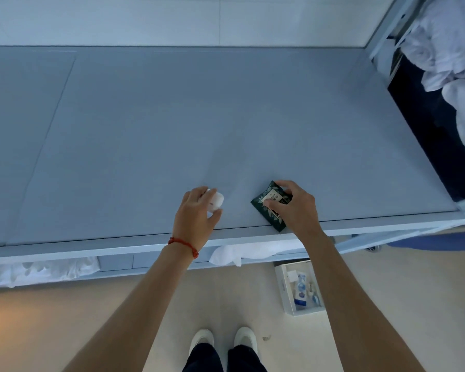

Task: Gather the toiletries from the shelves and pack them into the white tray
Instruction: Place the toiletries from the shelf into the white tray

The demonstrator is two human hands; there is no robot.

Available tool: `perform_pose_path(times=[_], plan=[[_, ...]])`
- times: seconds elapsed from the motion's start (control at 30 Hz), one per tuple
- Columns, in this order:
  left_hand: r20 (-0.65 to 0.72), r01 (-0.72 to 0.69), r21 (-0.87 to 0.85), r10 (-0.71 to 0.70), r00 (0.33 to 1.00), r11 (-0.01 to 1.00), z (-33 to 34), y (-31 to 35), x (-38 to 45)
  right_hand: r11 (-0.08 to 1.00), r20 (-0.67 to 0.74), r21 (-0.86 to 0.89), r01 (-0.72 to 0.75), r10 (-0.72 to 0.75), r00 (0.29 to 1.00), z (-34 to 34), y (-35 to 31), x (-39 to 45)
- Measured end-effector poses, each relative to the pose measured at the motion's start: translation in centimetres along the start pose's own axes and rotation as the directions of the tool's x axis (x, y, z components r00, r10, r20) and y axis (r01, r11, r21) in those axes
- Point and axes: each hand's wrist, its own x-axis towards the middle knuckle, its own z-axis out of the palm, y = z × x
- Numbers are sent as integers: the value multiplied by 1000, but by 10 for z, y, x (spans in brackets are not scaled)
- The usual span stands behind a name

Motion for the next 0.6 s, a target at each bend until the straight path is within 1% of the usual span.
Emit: perform_pose_path(times=[0.17, 0.33, 0.47, 0.6], plan=[[59, -102, -28, 104, 993, 994, 2, 12, -5, 997, -108, 61, -52, 59, 992, -11, 7, -28], [98, -169, -62, 175, 980, 984, 8, 39, -15, 987, -210, 124, -104, 128, 969, -37, 21, -66], [128, -241, -71, 249, 960, 968, 19, 70, -31, 985, -296, 135, -108, 144, 944, -67, 44, -101], [136, -294, -59, 299, 944, 954, 38, 109, -53, 983, -312, 131, -128, 164, 936, -100, 84, -137]])
